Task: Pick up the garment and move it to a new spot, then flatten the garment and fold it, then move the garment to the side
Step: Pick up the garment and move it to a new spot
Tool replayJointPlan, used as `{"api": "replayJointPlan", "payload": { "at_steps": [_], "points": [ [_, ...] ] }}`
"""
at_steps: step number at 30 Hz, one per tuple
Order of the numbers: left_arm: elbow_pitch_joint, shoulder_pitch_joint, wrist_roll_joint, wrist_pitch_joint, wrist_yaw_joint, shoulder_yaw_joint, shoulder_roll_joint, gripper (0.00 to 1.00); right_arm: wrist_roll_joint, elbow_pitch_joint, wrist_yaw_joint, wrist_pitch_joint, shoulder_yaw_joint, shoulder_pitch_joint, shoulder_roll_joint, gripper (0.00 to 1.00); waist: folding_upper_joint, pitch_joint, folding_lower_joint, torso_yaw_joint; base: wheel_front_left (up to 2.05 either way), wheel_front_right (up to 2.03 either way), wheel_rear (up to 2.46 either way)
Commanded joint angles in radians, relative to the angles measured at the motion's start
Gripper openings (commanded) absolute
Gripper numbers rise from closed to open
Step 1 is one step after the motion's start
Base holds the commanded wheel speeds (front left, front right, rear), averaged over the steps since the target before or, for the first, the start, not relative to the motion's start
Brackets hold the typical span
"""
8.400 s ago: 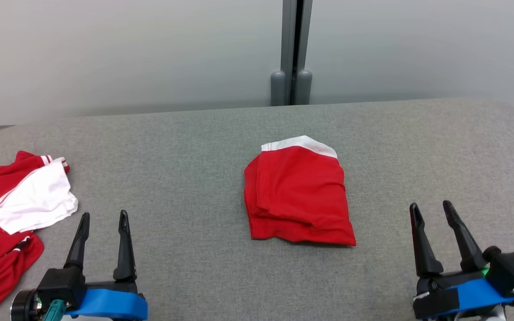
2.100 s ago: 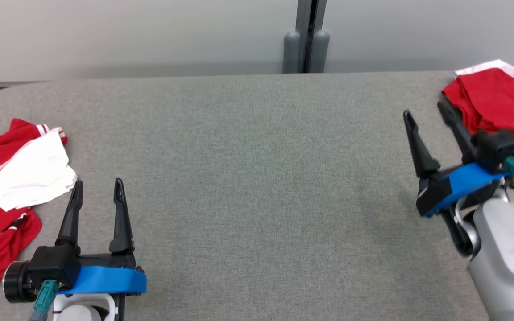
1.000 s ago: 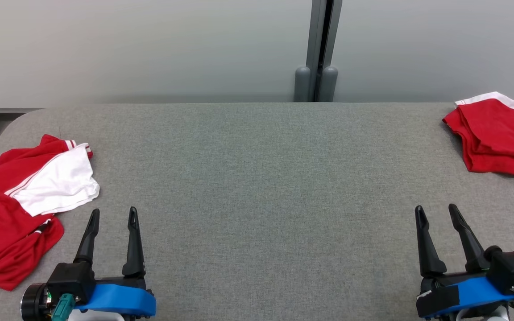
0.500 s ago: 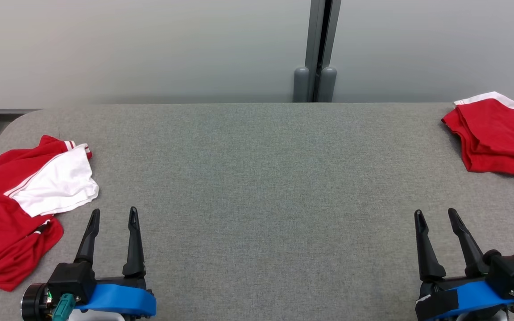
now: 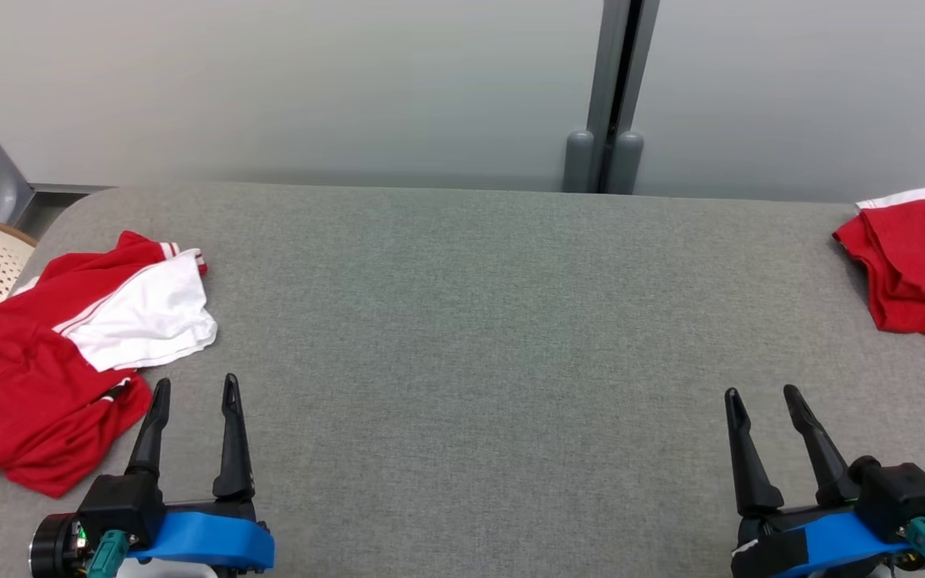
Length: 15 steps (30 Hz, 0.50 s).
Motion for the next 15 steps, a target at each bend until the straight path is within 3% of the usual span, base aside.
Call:
{"api": "replayJointPlan", "payload": {
  "at_steps": [1,15],
  "points": [
    [0.001,0.006,0.004,-0.003,0.006,0.005,0.000,1.00,0.011,0.007,0.000,-0.007,0.005,0.016,0.002,1.00,0.0000,-0.007,0.0000,0.020,0.00,0.00,0.00],
    [-0.004,0.018,0.017,-0.003,0.005,0.040,0.013,1.00,0.029,0.047,0.000,-0.020,0.041,0.015,0.001,1.00,0.0000,-0.021,0.0000,0.194,0.00,0.00,0.00]
  ]
}}
